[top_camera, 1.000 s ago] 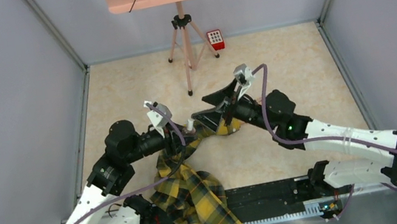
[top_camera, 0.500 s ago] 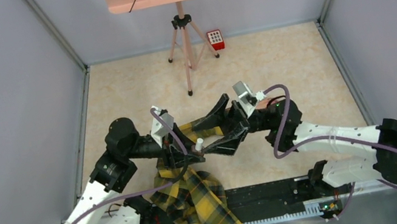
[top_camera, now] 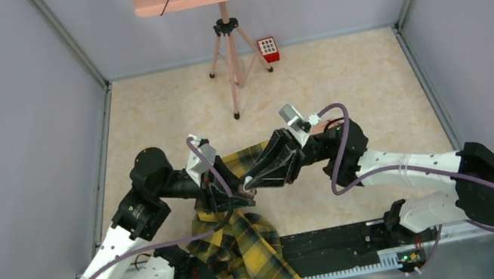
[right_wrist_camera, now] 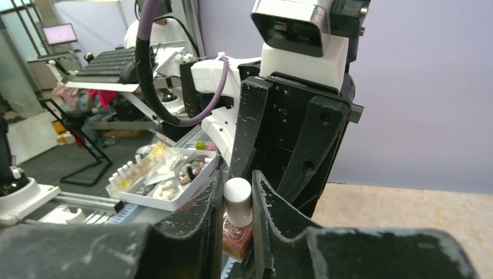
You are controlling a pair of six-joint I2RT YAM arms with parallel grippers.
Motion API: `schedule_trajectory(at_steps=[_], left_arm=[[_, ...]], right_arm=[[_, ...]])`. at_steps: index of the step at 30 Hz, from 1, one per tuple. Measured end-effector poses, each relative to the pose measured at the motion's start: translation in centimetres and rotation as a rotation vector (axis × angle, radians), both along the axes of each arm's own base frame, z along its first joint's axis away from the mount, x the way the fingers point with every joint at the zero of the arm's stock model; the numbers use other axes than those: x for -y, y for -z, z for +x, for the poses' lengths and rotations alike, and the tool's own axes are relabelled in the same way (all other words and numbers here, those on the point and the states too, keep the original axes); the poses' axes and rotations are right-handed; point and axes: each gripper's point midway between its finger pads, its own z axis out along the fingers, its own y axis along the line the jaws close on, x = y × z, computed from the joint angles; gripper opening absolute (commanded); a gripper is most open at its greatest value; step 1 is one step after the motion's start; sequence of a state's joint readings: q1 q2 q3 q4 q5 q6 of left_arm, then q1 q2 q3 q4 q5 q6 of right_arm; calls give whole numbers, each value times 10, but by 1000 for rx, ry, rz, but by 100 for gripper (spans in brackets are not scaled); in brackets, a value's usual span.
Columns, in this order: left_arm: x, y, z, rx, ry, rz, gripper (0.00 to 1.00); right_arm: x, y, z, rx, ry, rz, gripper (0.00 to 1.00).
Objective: Paint the nails
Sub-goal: Screw the nail polish bottle.
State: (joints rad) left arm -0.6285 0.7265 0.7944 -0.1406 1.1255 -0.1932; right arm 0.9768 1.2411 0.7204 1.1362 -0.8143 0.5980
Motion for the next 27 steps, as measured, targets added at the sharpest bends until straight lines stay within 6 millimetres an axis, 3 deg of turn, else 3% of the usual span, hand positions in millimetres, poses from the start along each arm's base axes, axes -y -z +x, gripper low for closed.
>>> schedule_trajectory(at_steps=[1,5,10,19,27], left_arm=[[0,-1,-1,4,6,-4,0],[-1,-1,-1,0,-14,-1,0],[-4,-1,14,31,-144,3,0],[-24,10,76,63,-570,67,0],[-73,37,137,26,-1020,201,0]], right_arm=[[-1,0,0,-1,0,0,0],[-3,0,3,-3,7,3,0],[-8,-1,14,-33,60,-9,0],[-37,8,69,-163,332,-110,0],[-84,35,132,-352,612,-284,0]])
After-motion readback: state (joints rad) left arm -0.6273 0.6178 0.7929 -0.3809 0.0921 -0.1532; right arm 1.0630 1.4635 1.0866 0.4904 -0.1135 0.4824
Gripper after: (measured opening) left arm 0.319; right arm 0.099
